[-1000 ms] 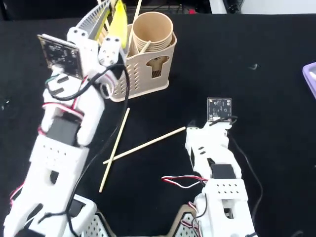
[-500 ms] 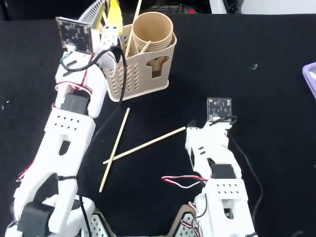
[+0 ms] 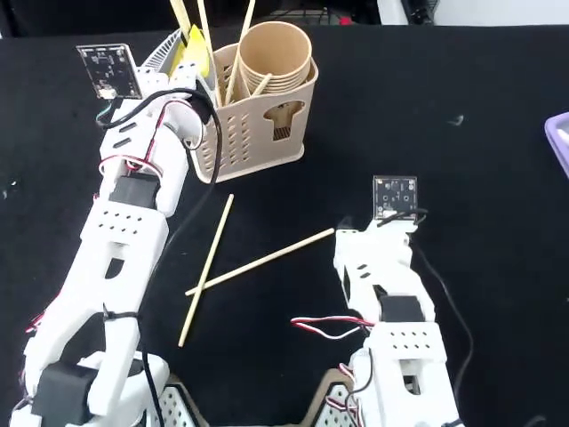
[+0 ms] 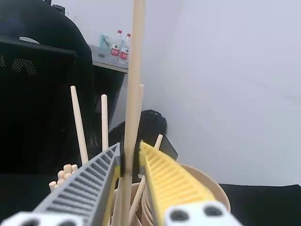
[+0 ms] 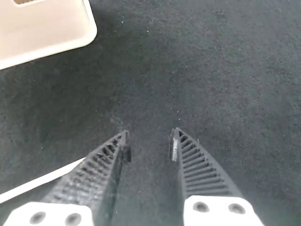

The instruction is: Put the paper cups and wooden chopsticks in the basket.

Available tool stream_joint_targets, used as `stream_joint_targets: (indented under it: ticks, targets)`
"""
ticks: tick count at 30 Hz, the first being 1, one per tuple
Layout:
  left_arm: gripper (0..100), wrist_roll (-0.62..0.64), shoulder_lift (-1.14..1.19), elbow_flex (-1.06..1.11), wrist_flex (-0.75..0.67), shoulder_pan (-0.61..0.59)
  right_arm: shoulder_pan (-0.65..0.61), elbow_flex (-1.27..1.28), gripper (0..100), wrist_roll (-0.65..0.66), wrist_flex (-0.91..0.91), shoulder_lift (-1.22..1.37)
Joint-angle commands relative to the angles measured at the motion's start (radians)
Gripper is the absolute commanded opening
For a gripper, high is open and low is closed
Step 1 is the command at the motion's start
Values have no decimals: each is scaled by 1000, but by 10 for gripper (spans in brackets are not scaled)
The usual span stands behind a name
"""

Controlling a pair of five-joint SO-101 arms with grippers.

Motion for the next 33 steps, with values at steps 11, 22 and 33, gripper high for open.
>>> stream_joint_targets:
  ticks: [11, 22, 33]
  targets:
    - [112, 8, -12, -282, 382, -7, -15, -30, 149, 41, -26, -19]
    - [113, 6, 17, -361, 500, 1, -15, -30, 149, 44, -26, -19]
    - [112, 6, 130, -430, 385, -7, -15, -30, 149, 46, -26, -21]
